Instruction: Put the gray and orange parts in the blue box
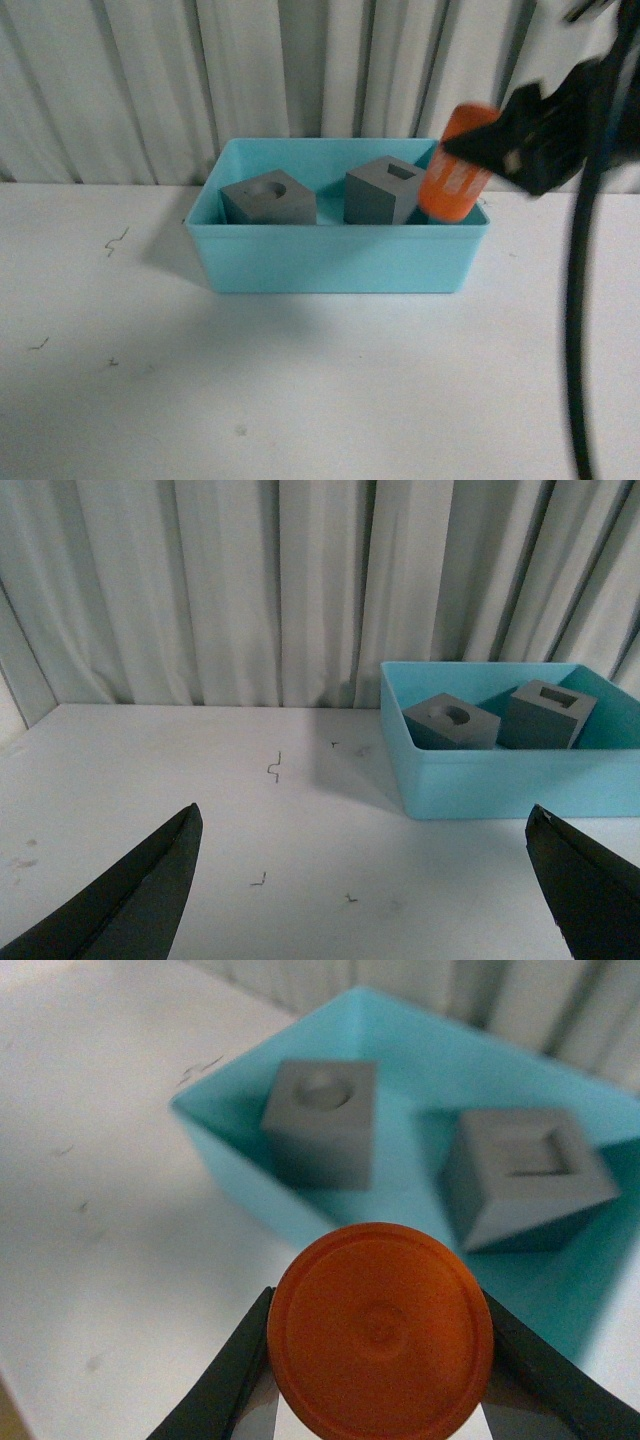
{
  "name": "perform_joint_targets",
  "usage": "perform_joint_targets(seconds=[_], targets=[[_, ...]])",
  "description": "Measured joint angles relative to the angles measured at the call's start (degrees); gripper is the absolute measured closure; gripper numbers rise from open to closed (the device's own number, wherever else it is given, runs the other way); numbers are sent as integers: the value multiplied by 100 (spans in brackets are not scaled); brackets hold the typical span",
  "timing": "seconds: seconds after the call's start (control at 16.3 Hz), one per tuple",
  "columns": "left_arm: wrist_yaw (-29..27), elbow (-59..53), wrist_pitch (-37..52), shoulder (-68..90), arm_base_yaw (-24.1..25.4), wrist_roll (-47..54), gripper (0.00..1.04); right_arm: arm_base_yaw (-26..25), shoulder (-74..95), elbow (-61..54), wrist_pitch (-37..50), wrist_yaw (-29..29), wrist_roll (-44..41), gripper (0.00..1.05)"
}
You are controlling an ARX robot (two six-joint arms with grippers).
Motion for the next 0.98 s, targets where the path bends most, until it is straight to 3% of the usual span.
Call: perform_joint_targets(seconds=[0.06, 0.12, 0.98], targets=[[0, 0, 0, 0, 0, 0, 7, -531, -83, 518, -57, 232, -44, 57], [2, 0, 2, 0, 0, 0, 7, -575, 511, 1300, -315, 201, -39, 57], [-2, 0, 0, 0, 0, 0, 7, 378, 2970, 3818, -844, 131, 330, 57]])
